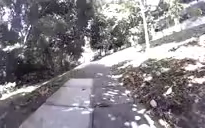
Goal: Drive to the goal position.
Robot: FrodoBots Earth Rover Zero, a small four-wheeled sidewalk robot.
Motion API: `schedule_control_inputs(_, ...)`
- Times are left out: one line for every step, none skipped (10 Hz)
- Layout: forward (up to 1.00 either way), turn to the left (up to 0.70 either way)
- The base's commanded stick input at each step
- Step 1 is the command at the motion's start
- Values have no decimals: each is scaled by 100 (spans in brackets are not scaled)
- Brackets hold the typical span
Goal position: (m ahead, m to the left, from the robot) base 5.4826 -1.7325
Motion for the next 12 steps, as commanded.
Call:
schedule_control_inputs(50, 0)
schedule_control_inputs(50, 0)
schedule_control_inputs(50, 0)
schedule_control_inputs(50, 0)
schedule_control_inputs(50, 0)
schedule_control_inputs(50, 0)
schedule_control_inputs(50, 0)
schedule_control_inputs(50, 0)
schedule_control_inputs(50, 0)
schedule_control_inputs(50, 0)
schedule_control_inputs(50, 0)
schedule_control_inputs(50, 0)
